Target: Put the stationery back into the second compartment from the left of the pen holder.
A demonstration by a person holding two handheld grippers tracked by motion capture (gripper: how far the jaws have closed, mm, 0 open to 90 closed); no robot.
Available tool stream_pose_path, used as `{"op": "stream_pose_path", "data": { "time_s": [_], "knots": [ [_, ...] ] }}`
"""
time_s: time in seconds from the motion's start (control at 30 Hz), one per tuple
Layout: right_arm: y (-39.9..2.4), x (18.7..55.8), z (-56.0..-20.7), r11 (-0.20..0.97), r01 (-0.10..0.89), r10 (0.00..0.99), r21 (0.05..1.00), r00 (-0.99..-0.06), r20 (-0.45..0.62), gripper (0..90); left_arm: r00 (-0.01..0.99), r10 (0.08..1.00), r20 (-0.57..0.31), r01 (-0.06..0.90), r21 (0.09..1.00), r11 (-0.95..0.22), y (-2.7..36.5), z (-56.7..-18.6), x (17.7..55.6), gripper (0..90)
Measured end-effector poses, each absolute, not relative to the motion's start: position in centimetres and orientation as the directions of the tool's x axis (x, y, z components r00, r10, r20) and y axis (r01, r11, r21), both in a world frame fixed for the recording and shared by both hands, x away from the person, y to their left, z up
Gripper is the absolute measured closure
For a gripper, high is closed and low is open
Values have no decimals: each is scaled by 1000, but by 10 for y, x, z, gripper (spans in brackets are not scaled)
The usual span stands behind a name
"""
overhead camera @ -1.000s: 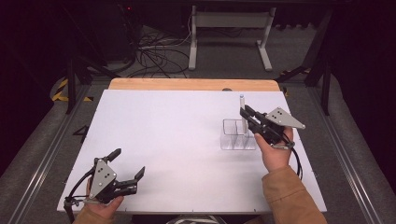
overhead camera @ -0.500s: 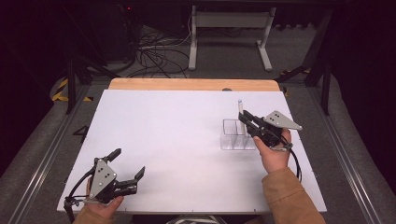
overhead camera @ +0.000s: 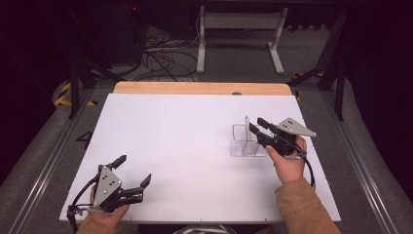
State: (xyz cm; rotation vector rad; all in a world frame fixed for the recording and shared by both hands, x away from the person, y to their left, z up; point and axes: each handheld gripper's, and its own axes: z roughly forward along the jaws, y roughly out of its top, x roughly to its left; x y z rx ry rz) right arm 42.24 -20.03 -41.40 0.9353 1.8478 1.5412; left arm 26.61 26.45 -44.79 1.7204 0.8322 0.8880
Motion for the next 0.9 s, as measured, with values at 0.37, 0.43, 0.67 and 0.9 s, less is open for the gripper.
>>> {"op": "stream_pose_path", "data": {
  "time_s": [0.37, 0.43, 0.67, 0.9],
  "knots": [
    [-208, 396, -389, 71, 116, 789, 991, -614, 15, 221, 483, 858, 174, 127, 956, -265, 267, -447, 265, 67],
    [-208, 390, -384, 75, 99, 778, 992, -629, 4, 211, 481, 860, 171, 125, 957, -261, 267, -446, 265, 67],
    [-205, 380, -379, 92, 85, 742, 992, -670, -11, 205, 480, 861, 171, 124, 958, -260, 267, -446, 265, 67],
    [-208, 375, -378, 98, 76, 723, 992, -690, -19, 194, 480, 861, 166, 126, 958, -256, 268, -445, 265, 67]
  ]
}}
